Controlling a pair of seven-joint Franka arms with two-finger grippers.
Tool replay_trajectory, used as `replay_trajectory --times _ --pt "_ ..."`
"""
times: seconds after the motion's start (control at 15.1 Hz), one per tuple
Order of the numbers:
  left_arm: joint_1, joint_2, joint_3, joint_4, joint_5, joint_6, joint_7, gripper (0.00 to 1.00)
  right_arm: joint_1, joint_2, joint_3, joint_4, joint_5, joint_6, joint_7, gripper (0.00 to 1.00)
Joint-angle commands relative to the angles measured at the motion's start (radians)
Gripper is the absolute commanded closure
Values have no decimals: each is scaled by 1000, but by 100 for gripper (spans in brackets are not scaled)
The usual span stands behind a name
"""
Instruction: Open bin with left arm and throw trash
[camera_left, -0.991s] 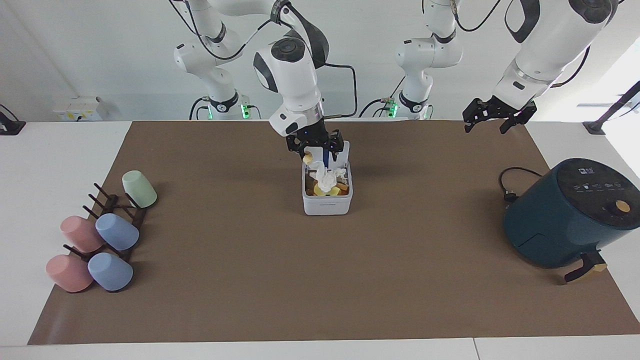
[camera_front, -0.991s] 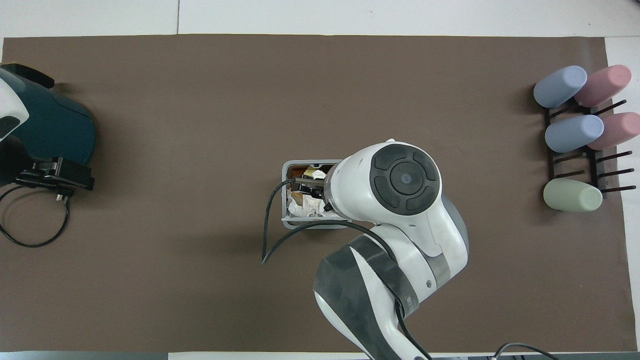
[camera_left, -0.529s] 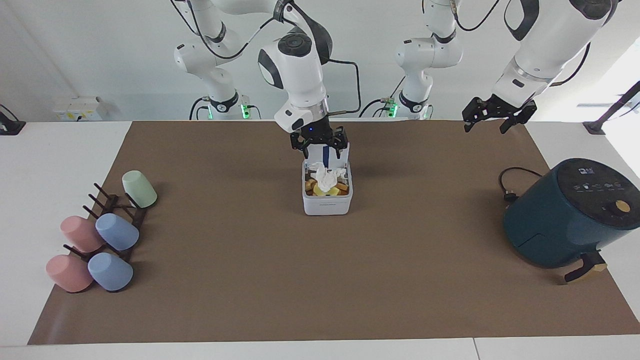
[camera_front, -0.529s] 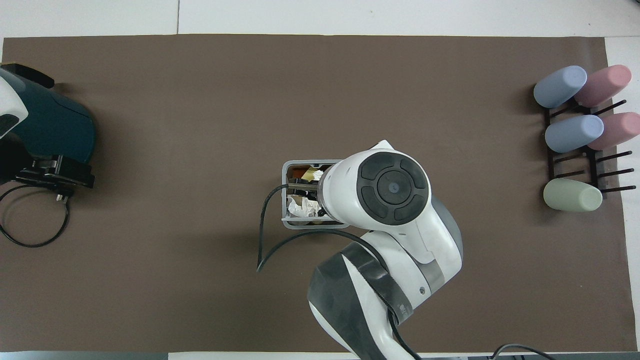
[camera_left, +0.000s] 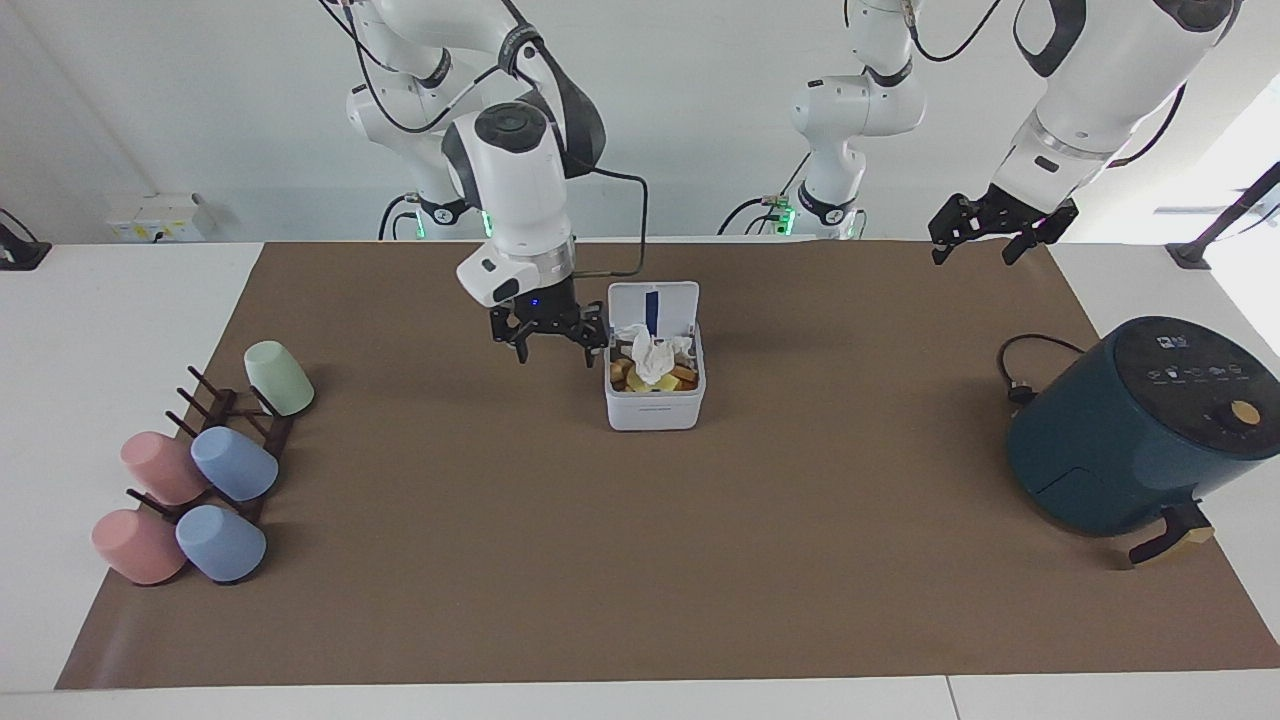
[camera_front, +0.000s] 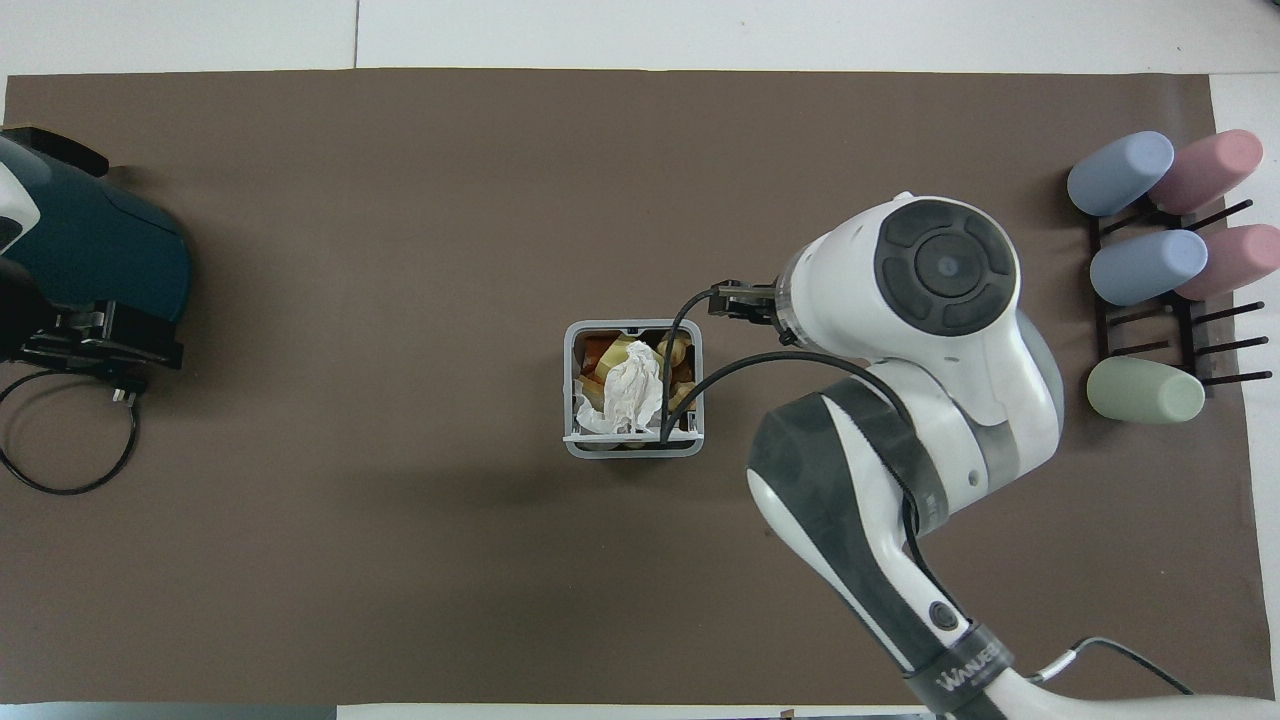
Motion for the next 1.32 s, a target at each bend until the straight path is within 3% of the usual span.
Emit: replay_trajectory --times 0.0,0.46,0.66,1.26 --pt "-2 3 10 12 -14 -2 -8 0 -71 -17 13 -6 -16 -33 -84 0" --pt "-13 2 10 7 -14 -1 2 0 -221 -104 12 -8 -13 -126 -285 0" --pt "-10 0 10 7 -14 1 -3 0 -234 -127 4 17 -13 -161 -319 0" --pt "-10 0 10 4 -14 1 2 0 -329 -127 1 133 1 -356 -426 0"
